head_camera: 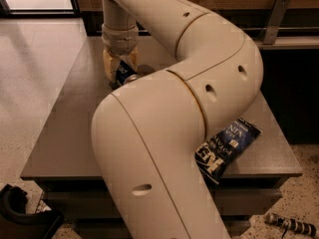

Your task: Place pepsi can upright

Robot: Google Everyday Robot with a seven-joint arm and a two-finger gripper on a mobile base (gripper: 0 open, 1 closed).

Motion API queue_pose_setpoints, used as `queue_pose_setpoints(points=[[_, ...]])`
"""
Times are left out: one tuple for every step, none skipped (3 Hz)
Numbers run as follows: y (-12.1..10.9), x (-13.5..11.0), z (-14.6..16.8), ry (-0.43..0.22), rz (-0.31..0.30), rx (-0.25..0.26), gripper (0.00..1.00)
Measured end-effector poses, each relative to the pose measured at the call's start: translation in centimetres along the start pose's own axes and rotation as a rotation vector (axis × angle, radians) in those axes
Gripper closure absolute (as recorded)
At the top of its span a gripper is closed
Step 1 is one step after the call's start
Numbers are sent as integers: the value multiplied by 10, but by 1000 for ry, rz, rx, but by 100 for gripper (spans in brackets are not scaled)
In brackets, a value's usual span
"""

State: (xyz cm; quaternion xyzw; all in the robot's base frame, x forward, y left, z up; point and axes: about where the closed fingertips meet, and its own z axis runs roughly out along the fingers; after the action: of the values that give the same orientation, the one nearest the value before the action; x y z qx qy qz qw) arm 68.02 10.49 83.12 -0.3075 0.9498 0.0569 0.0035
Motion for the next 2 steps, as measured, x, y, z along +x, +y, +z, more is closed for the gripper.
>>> queue_pose_setpoints(points=[[0,-3,1,-9,0,0,100],[-6,0,-1,-18,13,7,100]])
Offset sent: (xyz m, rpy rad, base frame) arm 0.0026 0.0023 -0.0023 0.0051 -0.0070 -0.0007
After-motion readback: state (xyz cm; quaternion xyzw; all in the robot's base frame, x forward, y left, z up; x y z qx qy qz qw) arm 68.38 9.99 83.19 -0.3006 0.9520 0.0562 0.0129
